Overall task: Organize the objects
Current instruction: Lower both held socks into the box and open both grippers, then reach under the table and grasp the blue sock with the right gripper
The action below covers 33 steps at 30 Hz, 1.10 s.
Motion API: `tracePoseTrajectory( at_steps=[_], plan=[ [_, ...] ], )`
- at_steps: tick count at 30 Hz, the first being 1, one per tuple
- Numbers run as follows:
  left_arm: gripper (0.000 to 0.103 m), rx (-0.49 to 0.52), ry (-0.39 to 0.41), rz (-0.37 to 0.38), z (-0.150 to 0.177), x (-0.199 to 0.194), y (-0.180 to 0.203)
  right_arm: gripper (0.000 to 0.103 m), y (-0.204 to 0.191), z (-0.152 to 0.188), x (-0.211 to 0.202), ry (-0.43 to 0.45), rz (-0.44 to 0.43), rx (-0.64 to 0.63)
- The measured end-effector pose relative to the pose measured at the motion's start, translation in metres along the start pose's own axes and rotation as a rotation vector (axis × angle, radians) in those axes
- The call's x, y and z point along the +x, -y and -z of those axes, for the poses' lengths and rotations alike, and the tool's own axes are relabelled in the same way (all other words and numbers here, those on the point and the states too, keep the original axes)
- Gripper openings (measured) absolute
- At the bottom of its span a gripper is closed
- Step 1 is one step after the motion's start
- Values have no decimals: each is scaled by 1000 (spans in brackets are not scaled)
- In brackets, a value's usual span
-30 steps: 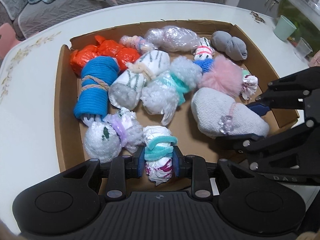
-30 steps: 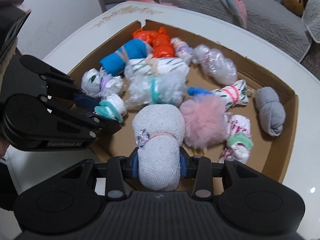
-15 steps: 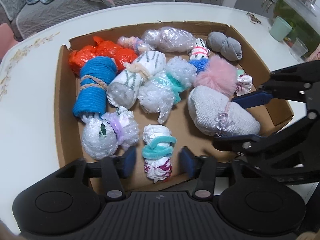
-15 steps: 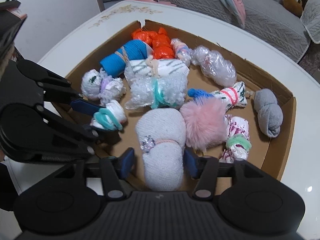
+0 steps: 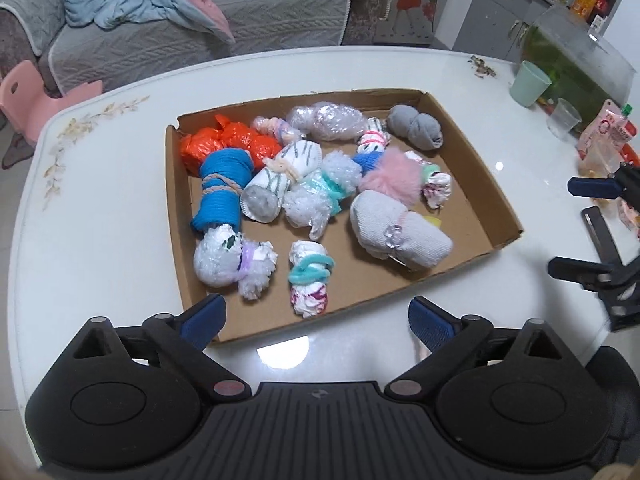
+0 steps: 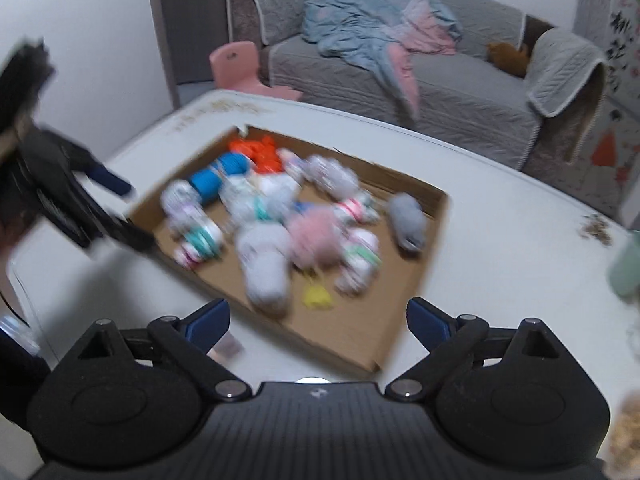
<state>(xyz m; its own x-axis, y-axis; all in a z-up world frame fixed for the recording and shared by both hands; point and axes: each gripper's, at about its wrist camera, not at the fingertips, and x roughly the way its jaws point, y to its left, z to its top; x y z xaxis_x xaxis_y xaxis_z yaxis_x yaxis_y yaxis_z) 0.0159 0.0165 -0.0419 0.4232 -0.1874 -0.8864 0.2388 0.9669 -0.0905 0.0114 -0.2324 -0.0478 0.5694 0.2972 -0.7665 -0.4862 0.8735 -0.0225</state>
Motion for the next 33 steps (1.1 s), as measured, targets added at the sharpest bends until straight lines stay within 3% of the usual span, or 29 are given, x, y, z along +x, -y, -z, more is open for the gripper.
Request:
tracePoseTrajectory(
  at_steps=[3, 9, 13, 18, 22, 25, 26, 27, 28, 29, 31, 32, 33],
  plan=[
    [103, 4, 31, -6, 1, -18, -3, 102, 7, 23, 5, 53, 120, -52],
    [103, -25, 81, -67, 0, -33, -35, 102, 69, 57, 48, 86, 268, 193],
    [103, -29, 53, -89, 6, -32, -55, 102, 84, 65, 65, 56, 299, 233],
    [103, -86, 23, -50, 20, -29, -69, 102, 96, 75, 76, 29, 320, 264],
    [103, -79, -13, -28, 31, -33, -66, 103, 99, 83, 87, 62, 286, 285],
    [103, -63, 11, -25, 23, -46, -66, 102, 104, 84, 85, 68, 269, 350],
    [103, -50, 22, -11, 20, -52, -67, 98, 103, 82, 81, 48, 273, 363],
    [103, -34, 34, 2, 17, -59, -70, 83, 102, 80, 73, 31, 264, 378],
    [103, -19, 48, 3, 15, -65, -72, 74, 96, 79, 58, 39, 244, 387],
    [103, -10, 57, 0, 13, -68, -76, 73, 83, 76, 30, 93, 217, 366],
    [103, -30, 63, -2, 10, -70, -87, 89, 39, 69, -21, 200, 133, 187],
    [103, -60, 60, 5, 7, -68, -93, 103, 9, 65, -43, 232, 57, 84],
    [103, -99, 58, 17, 4, -66, -99, 103, -23, 62, -59, 243, -41, -14]
  ],
)
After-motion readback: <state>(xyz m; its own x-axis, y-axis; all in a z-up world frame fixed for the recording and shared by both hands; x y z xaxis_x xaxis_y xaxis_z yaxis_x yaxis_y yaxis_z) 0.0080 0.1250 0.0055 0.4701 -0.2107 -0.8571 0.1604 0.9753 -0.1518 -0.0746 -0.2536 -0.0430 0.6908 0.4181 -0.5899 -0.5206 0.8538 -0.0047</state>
